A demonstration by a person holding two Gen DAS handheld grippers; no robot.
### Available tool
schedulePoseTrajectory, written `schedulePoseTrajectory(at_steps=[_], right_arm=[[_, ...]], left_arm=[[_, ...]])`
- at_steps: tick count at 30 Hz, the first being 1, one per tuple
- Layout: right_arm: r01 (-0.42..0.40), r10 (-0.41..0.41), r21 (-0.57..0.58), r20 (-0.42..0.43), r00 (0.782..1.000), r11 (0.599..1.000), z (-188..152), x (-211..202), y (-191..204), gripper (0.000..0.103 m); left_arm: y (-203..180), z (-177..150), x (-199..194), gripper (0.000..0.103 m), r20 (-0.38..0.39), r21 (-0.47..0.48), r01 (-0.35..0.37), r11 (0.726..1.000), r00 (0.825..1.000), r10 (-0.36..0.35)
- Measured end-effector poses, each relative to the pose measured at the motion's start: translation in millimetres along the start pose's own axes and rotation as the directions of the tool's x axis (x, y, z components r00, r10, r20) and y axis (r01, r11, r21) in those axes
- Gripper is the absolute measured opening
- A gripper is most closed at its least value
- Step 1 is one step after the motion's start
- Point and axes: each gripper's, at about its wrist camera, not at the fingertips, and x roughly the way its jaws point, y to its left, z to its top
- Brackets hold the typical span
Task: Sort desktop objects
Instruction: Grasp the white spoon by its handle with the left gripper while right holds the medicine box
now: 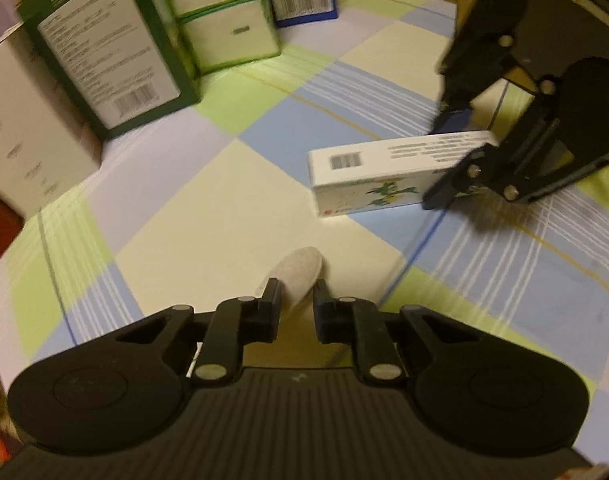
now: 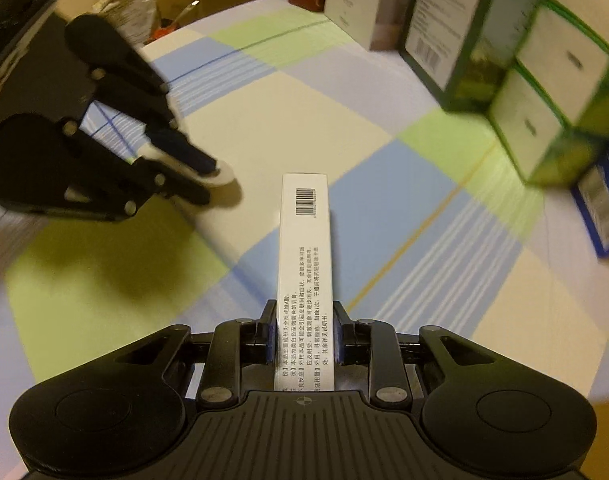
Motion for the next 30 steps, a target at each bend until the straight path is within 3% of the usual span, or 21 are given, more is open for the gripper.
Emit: schedulePoseTrajectory(at_steps=[2, 6, 9, 12, 15, 17, 19, 23, 24, 26, 30], right_arm=[[0.016, -0.016, 0.020, -0.005, 1.000, 1.000, -12.2, -7.6, 10.0, 0.023], [0.030, -0.028, 0.108, -0.015, 0.999, 0.994, -46.7, -28.3, 32.1, 0.023], [0.035, -0.031, 0.173, -0.027, 0.999, 0.984, -77.9, -43.0, 47.8, 0.023], [0.069, -0.065, 0.223, -0.022, 0.998, 0.972, -109.5, -61.7, 63.1, 0.023], [0.077, -0.082, 0.283, 0.005, 0.997, 0.956, -135.3, -79.9, 75.0, 0.023], [0.089, -0.100, 0.310, 0.020, 0.995, 0.947, -148.7, -89.5, 83.2, 0.023], [0.089, -0.109, 0.324, 0.045, 0.993, 0.942, -160.5, -98.8, 91.0, 0.023], [0.111, -0.151, 0.336, 0.095, 0.984, 0.935, -174.6, -109.6, 105.8, 0.028], [0.114, -0.156, 0.334, 0.104, 0.982, 0.936, -177.2, -110.7, 109.3, 0.038], [0.109, -0.159, 0.336, 0.124, 0.979, 0.936, -181.8, -110.5, 114.2, 0.047], [0.104, -0.162, 0.365, 0.133, 0.978, 0.925, -191.7, -105.7, 113.9, 0.047]], left_arm=[[-12.4, -3.8, -7.9, 0.012, -0.012, -0.066, 0.006, 0.998, 1.000, -0.007], [-51.7, -15.4, -25.6, 0.011, -0.035, -0.109, -0.011, 0.994, 0.999, 0.007], [-80.6, -26.5, -39.2, 0.011, -0.061, -0.219, -0.021, 0.975, 0.998, 0.008], [-122.4, -35.2, -55.8, 0.011, -0.054, -0.241, -0.034, 0.970, 0.998, 0.022], [-150.1, -41.4, -70.9, 0.014, -0.011, -0.269, 0.002, 0.963, 1.000, -0.005], [-163.6, -45.8, -80.8, 0.021, 0.021, -0.237, 0.023, 0.971, 1.000, -0.019], [-169.1, -51.0, -91.0, 0.038, 0.066, -0.196, 0.041, 0.980, 0.997, -0.029], [-165.3, -60.7, -103.9, 0.055, 0.122, -0.090, 0.050, 0.995, 0.992, -0.039], [-164.6, -62.6, -104.2, 0.057, 0.120, -0.057, 0.033, 0.998, 0.992, -0.026], [-159.8, -65.1, -100.4, 0.057, 0.108, 0.002, 0.025, 1.000, 0.994, -0.025], [-142.3, -72.0, -86.1, 0.055, 0.063, 0.013, 0.065, 0.998, 0.996, -0.065]])
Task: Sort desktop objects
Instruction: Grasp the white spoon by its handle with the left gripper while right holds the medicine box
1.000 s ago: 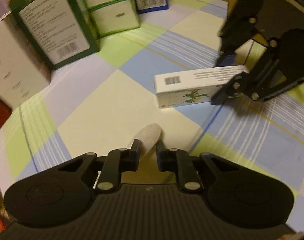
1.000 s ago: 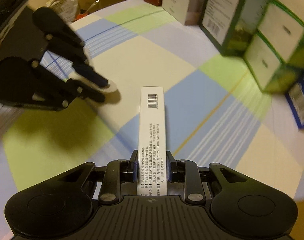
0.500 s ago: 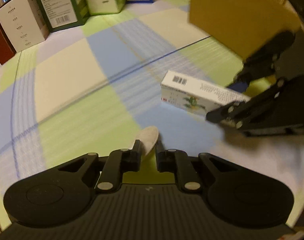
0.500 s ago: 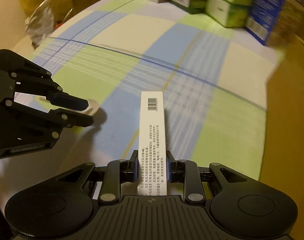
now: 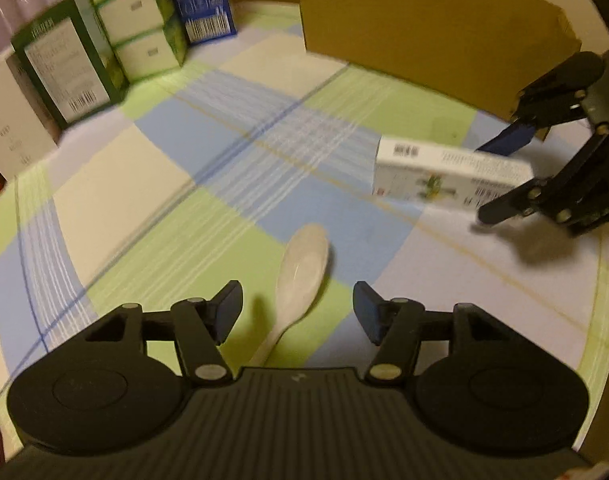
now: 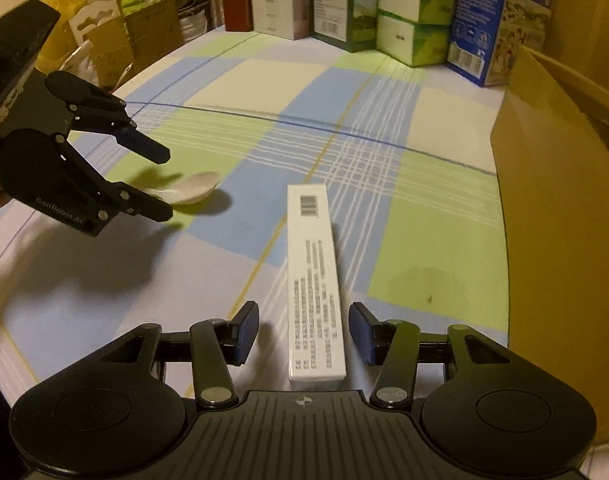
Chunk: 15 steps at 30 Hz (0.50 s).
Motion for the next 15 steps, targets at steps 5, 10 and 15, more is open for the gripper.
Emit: schedulePoseTrajectory(at_steps=[5, 10, 15], right_arm=[[0.014, -0.014, 0.045, 0.007, 1.000, 0.999, -6.1, 6.1, -7.9, 0.047], [0.014, -0.015, 0.066, 0.023, 1.000, 0.998, -7.9, 4.9, -9.1, 0.047], [0.000, -0.003, 0.101, 0.027, 1.000, 0.995, -8.4, 2.6, -8.3, 0.047]], left_arm=[[14.8, -6.6, 10.1, 0.038, -0.035, -0.059, 0.024, 0.998, 0.999, -0.026], [14.3, -5.6, 7.2, 0.019, -0.071, -0.252, 0.006, 0.968, 0.997, -0.024], [6.6, -6.5, 0.8, 0.019, -0.083, -0.514, -0.019, 0.858, 0.996, -0.028]])
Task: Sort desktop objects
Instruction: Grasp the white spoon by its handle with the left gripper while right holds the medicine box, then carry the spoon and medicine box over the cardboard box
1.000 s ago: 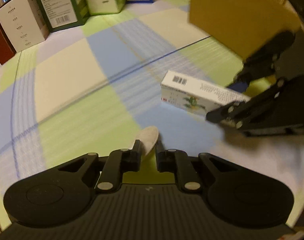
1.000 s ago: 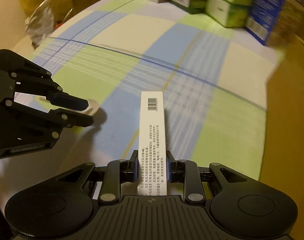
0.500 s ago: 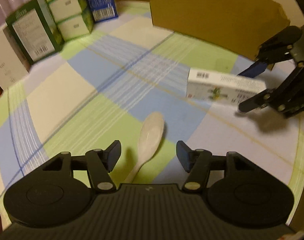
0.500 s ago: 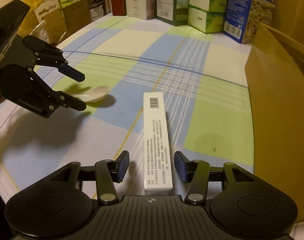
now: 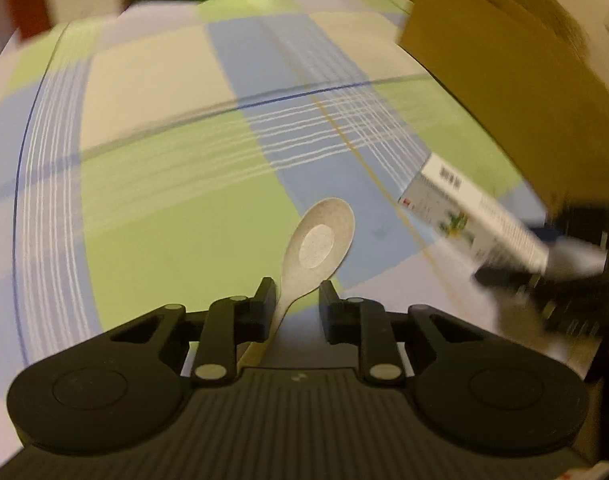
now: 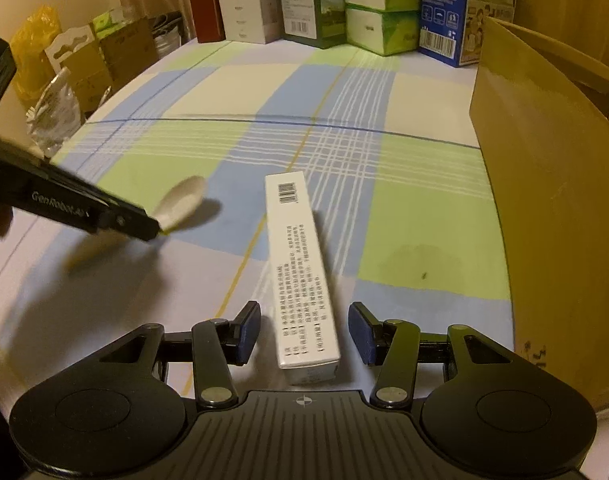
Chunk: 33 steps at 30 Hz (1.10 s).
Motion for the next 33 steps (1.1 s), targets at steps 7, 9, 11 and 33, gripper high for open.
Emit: schedulePoseTrajectory(at_steps=[7, 9, 11, 33], right_arm=[[0.013, -0.013, -0.017, 0.030, 0.999, 1.000, -5.7, -5.0, 3.7, 0.047], [0.018, -0.017, -0.008, 0.037, 0.999, 1.000, -7.4, -3.5, 2.4, 0.047], [0.018, -0.018, 0.000, 0.039, 0.999, 1.000, -8.6, -1.8, 1.8, 0.047], [0.020, -0.016, -0.046, 0.079, 0.997, 0.999, -9.2, 2.1, 7.0, 0.024]], left_arm=[[-31.7, -20.5, -8.6, 0.027, 0.085, 0.029, -0.031, 0.999, 0.996, 0.029], [-37.1, -24.0, -7.2, 0.031, 0.123, 0.091, -0.079, 0.993, 0.990, 0.068], [-38.7, -26.0, -3.6, 0.032, 0.140, 0.127, -0.094, 0.988, 0.987, 0.076], [-39.7, -38.5, 12.9, 0.030, 0.309, 0.131, -0.124, 0.984, 0.948, 0.078]])
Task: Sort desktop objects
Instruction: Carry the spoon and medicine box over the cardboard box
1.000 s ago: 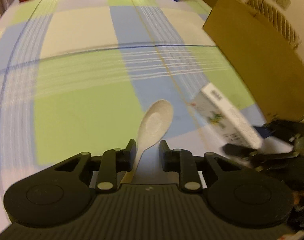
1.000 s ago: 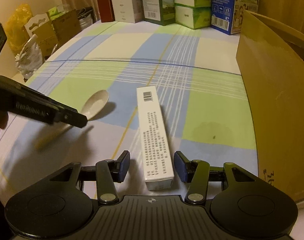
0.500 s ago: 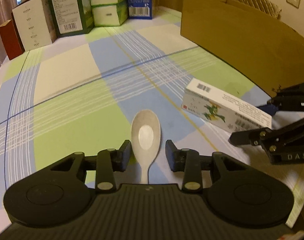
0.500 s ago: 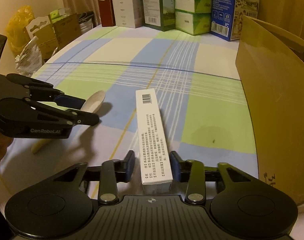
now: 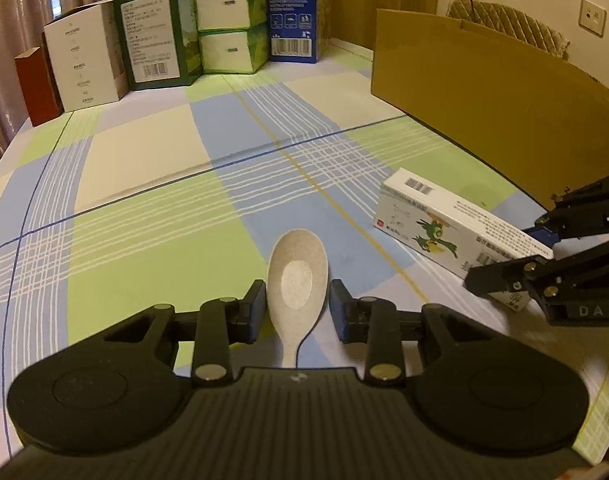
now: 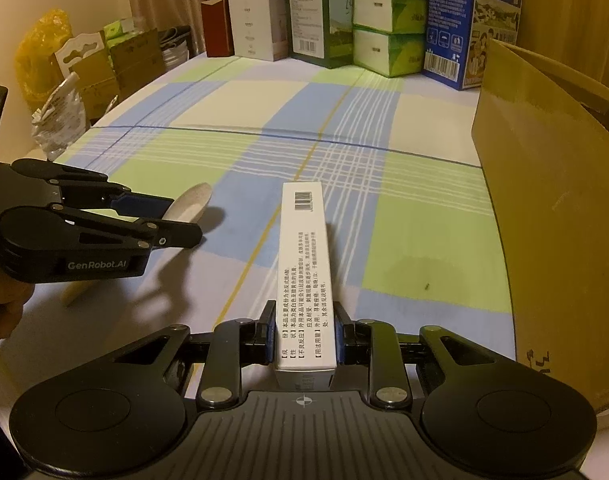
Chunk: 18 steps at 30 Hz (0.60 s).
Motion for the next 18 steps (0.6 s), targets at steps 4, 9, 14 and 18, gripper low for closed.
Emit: schedulePoseTrajectory(at_steps=[4, 9, 14, 18], right_arm=[[0.007, -0.007, 0.005, 0.014, 1.000, 1.000, -1.1, 0.6, 1.0, 0.024], [0.010, -0.010, 0.004, 0.028, 1.000, 1.000, 3.1, 4.3, 2.8, 0.024], [0.016, -0.016, 0.006, 0.027, 1.000, 1.000, 9.1, 10.5, 4.8, 0.024], [0.035, -0.035, 0.010, 0.022, 0.999, 0.999, 13.1, 16.7, 6.6, 0.024]], left_arm=[[-0.4, -2.4, 0.5, 0.032, 0.026, 0.003, -0.024, 1.000, 0.999, 0.024], [-2.0, -6.0, -0.4, 0.031, 0.050, -0.013, -0.041, 0.999, 0.998, 0.041], [-1.3, -8.4, -1.8, 0.027, 0.064, -0.054, -0.041, 0.998, 0.997, 0.044], [-2.2, -8.8, -1.7, 0.027, 0.069, -0.060, -0.045, 0.997, 0.996, 0.049]])
